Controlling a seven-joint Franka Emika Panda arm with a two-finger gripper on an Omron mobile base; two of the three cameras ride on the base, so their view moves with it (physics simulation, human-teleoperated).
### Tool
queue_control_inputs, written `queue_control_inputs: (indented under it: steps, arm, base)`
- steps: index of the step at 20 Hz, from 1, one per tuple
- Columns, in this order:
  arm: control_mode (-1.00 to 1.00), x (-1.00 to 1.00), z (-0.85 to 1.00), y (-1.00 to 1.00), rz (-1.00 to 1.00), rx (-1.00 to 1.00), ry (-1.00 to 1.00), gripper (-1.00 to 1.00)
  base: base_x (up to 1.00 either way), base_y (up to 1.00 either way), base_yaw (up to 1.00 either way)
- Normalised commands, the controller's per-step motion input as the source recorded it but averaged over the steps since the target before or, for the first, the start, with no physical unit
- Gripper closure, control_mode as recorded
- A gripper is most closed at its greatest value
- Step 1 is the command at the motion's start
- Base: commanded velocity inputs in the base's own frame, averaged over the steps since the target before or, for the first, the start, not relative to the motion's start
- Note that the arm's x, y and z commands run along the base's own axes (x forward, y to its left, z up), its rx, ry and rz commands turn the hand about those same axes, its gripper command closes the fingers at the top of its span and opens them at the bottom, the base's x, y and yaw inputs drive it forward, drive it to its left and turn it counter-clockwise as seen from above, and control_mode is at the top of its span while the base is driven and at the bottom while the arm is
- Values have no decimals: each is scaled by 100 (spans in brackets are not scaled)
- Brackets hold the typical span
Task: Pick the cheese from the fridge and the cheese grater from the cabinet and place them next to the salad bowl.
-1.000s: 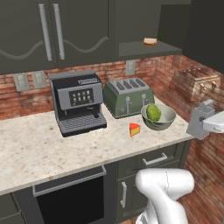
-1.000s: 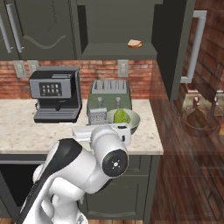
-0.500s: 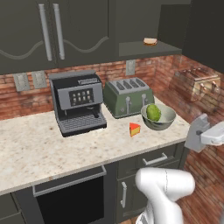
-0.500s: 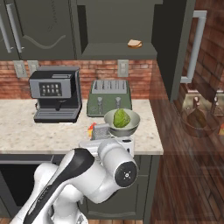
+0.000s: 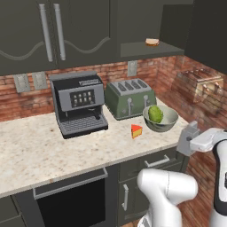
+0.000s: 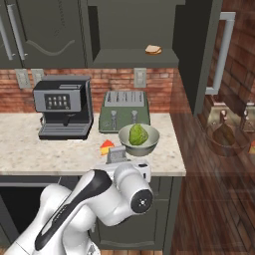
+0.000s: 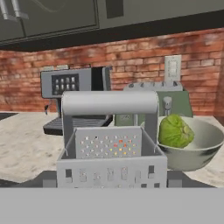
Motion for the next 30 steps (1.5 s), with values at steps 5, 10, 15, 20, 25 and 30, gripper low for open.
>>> queue_control_inputs:
  steps: [5, 10, 15, 20, 25, 30]
  arm:
    - [-100, 23, -14, 3, 0, 0, -12, 100]
    - [-100, 26, -25, 10, 0, 0, -5, 100]
    - [-100, 19, -16, 3, 0, 0, 0, 100]
    - [-100, 19, -6, 3, 0, 0, 0, 100]
    - [-100, 19, -7, 16, 2, 0, 0, 100]
    - [-100, 8, -23, 29, 4, 0, 3, 100]
  base:
    - [0, 0, 0]
    - [0, 0, 0]
    - [0, 0, 0]
    - [0, 0, 0]
    - [0, 0, 0]
    - [0, 0, 0]
